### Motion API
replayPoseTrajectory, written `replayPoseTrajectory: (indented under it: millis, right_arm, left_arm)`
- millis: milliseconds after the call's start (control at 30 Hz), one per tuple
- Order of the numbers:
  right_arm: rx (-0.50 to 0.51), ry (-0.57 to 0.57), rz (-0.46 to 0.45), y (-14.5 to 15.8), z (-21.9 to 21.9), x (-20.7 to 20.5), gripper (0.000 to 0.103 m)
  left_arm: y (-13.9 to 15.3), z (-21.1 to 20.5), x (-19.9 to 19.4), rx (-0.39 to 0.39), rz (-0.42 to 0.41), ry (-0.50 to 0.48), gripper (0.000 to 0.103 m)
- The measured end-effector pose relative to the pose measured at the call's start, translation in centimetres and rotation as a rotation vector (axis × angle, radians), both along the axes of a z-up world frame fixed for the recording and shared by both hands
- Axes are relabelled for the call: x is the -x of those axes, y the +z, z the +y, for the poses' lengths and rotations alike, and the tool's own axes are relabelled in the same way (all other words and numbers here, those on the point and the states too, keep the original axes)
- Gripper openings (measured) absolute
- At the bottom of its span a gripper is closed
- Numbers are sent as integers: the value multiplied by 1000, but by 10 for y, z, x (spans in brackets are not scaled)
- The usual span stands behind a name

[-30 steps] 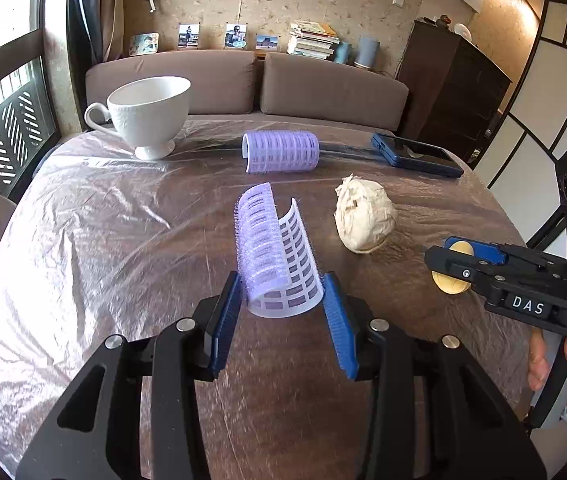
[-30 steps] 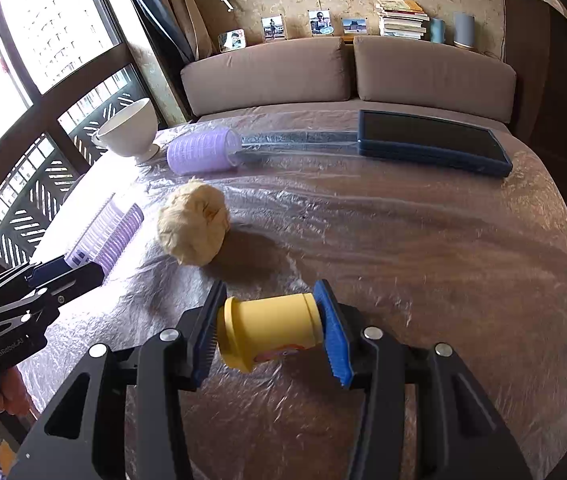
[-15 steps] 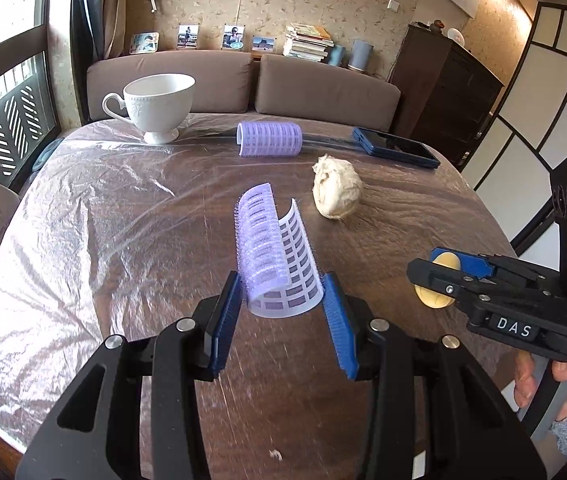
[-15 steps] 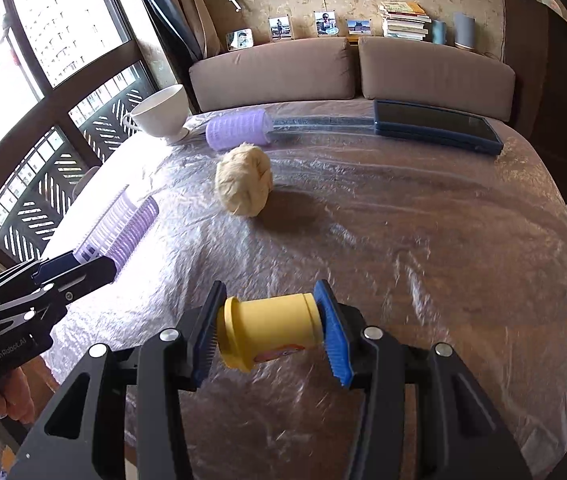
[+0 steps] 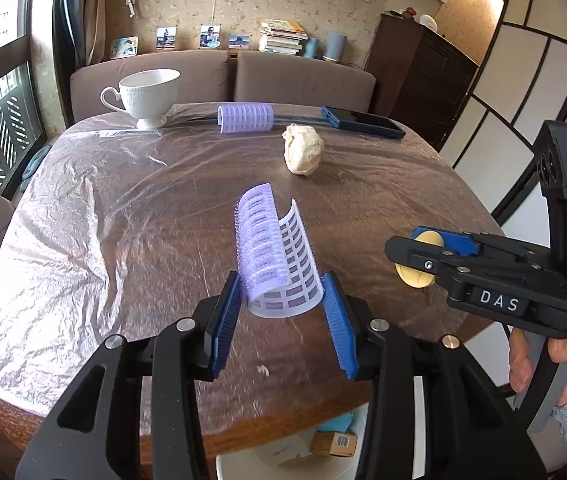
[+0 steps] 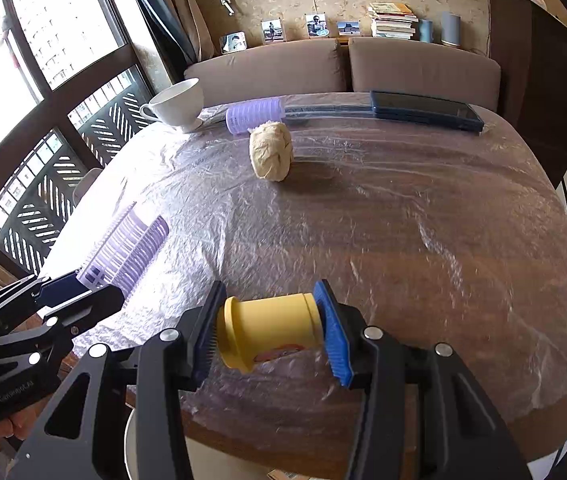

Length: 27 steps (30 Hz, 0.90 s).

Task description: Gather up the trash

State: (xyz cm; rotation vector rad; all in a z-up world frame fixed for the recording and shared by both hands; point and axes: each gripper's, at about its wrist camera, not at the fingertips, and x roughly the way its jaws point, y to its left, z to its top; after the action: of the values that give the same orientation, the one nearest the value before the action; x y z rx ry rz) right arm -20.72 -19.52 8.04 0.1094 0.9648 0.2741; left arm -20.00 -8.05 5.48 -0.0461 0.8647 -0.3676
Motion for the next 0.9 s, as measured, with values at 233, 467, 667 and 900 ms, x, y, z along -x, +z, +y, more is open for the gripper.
replayPoseTrajectory:
  millis: [233,467,667,900]
  right_arm:
    - [3,-34,8,-1,4,24,45]
    - [-6,-25,7,-1,5,44,45]
    - [-19,37,-10,4,0,64,45]
    - [-34,90,8,0,-15,97,45]
  left_arm:
    - [-3,1,19,9,1,-38,44]
    - [-2,2,35,12,-4,-13,44]
    - [2,-7,57,0,-18,41,44]
    - [2,-23,93,-16,-11,87,44]
